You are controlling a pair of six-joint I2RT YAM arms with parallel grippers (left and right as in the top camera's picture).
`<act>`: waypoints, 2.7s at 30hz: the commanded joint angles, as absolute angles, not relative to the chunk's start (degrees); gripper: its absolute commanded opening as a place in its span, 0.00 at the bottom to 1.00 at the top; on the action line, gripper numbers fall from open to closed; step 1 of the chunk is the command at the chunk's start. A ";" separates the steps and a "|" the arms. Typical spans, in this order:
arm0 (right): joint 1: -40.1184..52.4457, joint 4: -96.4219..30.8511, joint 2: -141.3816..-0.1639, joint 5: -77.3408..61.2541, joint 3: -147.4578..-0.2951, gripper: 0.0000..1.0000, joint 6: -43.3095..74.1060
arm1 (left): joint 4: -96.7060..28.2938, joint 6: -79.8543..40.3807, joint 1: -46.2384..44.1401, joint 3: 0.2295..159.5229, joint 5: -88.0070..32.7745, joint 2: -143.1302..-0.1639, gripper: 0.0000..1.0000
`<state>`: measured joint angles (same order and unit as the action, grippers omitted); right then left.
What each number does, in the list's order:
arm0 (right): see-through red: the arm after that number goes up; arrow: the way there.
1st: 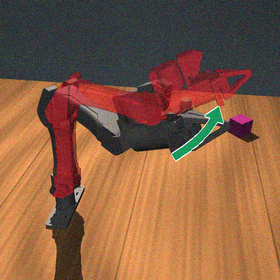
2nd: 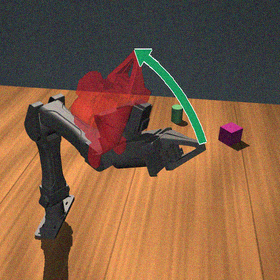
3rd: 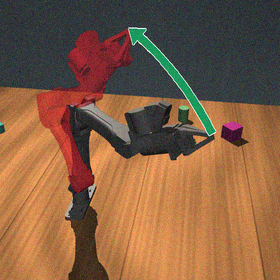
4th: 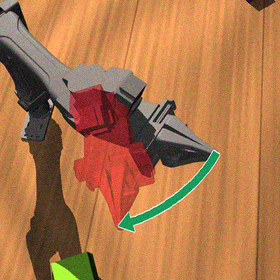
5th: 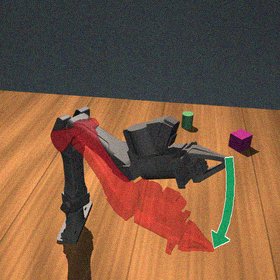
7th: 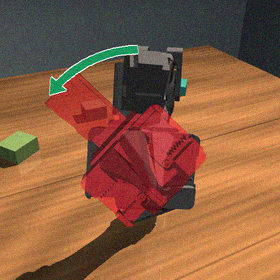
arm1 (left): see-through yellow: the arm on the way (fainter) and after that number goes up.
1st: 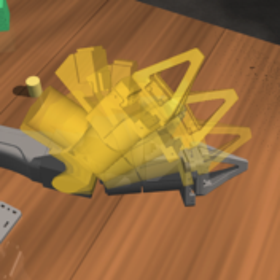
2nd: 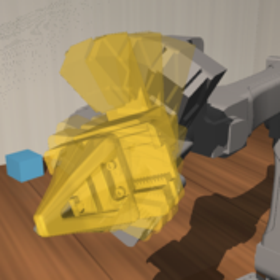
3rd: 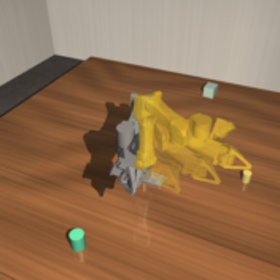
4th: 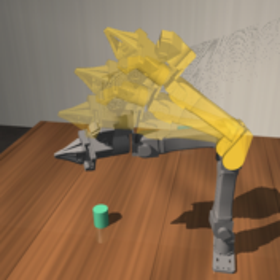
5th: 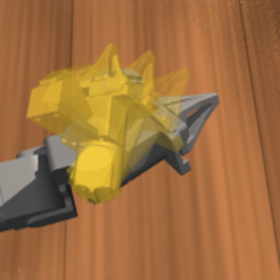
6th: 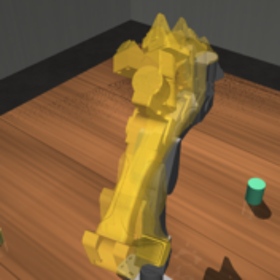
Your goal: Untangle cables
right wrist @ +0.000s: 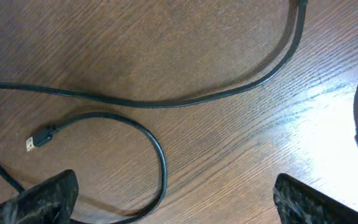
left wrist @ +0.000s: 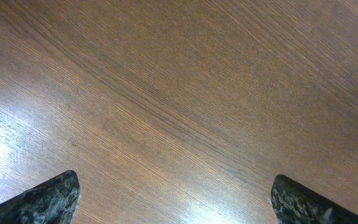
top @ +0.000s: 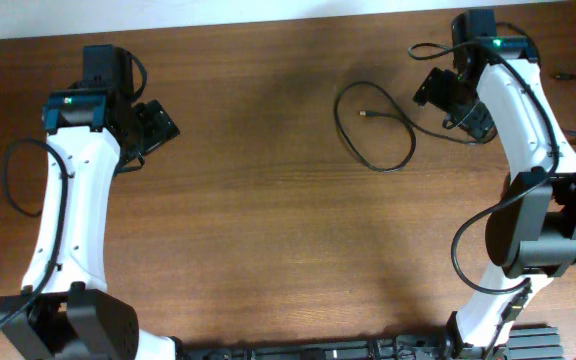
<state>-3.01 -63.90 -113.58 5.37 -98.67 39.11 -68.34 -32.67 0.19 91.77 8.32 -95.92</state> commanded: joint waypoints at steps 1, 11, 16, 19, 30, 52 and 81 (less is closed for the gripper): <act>-3.03 -59.88 -113.89 6.11 -92.23 0.99 51.48 | -68.42 -33.41 0.54 92.51 8.34 -95.61 0.99; -3.51 -24.75 -113.89 10.04 -69.41 0.96 59.53 | -68.42 -33.41 0.54 92.51 8.34 -95.61 0.99; -3.53 -25.10 -116.40 20.03 -69.34 0.39 58.52 | -68.42 -33.41 0.54 92.51 8.34 -95.61 0.99; -3.44 -25.28 -119.59 20.03 -69.28 0.04 58.41 | -68.42 -33.43 0.54 92.51 8.34 -95.61 0.99; 7.64 -31.51 -98.39 10.00 -69.43 0.04 -16.27 | -68.42 -33.41 0.54 92.51 8.34 -95.61 0.99; -1.89 -27.03 -118.45 -7.14 -69.43 0.04 -27.64 | -68.42 -33.41 0.54 92.51 8.34 -95.61 0.99; -6.02 -25.17 -124.18 -5.78 -103.02 0.04 -21.63 | -68.42 -33.41 0.54 92.51 8.34 -95.61 0.99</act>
<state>-4.01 -27.29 -123.17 -12.10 -101.84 -21.08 -68.34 -32.67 0.19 91.79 8.32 -95.92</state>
